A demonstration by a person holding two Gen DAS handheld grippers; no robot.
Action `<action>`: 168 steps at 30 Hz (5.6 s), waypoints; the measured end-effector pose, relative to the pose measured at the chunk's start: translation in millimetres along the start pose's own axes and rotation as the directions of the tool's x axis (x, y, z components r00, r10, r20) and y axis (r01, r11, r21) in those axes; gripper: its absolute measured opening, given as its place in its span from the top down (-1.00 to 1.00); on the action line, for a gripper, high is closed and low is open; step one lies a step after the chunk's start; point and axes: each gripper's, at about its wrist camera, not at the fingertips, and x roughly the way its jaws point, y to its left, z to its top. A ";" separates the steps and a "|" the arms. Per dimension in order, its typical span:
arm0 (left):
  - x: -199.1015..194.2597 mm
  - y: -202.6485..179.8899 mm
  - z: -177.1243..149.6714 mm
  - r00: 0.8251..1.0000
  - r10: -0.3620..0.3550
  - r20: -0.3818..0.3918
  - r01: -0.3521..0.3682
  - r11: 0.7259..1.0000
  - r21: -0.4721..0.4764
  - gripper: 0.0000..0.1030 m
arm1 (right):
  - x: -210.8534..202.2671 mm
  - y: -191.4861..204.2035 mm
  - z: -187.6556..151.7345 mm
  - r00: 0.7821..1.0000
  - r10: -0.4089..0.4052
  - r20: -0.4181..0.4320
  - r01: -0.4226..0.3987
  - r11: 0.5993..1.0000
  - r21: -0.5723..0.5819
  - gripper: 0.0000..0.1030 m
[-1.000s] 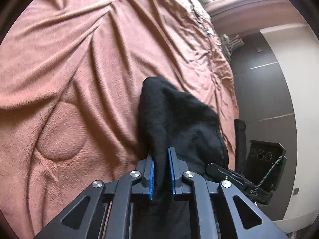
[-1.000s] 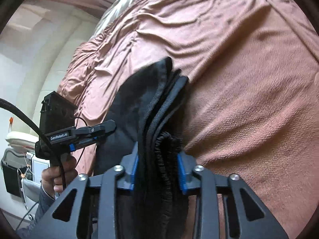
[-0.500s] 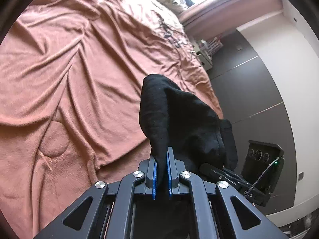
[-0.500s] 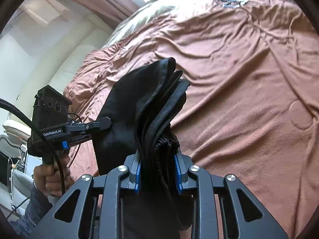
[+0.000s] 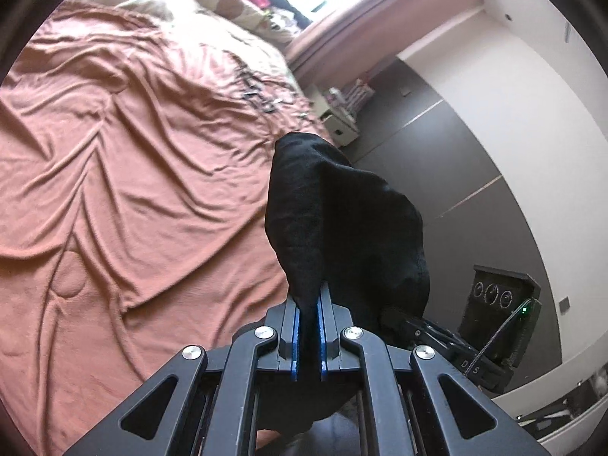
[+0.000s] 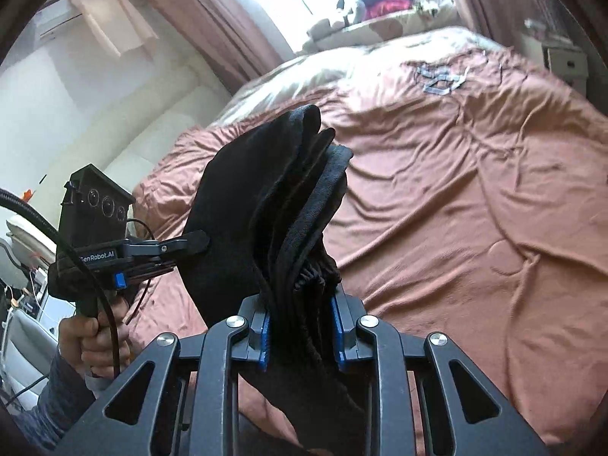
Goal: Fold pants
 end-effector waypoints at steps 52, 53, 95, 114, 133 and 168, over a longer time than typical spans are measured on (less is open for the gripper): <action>174.3 -286.5 -39.0 0.963 -0.232 -0.137 0.262 0.926 0.273 0.86 | -291.9 -79.5 -52.5 0.933 -0.245 0.262 0.274 0.959 -0.078 0.59; 182.3 -288.6 -37.7 0.962 -0.234 -0.142 0.265 0.925 0.273 0.86 | -293.4 -80.8 -50.4 0.931 -0.254 0.261 0.283 0.956 -0.078 0.59; 447.6 -240.2 -15.0 0.904 -0.290 -0.314 0.310 0.951 0.014 0.86 | -207.3 -136.3 21.3 0.856 -0.515 0.040 0.512 0.857 0.059 0.63; 492.3 -163.7 5.5 0.943 -0.109 -0.313 0.105 0.994 -0.028 0.30 | -191.1 -152.8 11.8 0.816 -0.577 0.031 0.559 0.802 0.211 0.00; 521.4 -184.7 -10.5 0.916 0.072 -0.395 -0.023 0.992 0.126 0.30 | -220.7 -156.0 -81.4 0.822 -0.564 -0.081 0.567 0.793 0.223 0.25; 291.0 -283.6 -11.8 0.967 0.209 -0.143 -0.126 0.886 0.447 -0.99 | -337.4 36.2 -91.5 0.743 -0.669 0.013 0.641 0.719 0.269 -1.00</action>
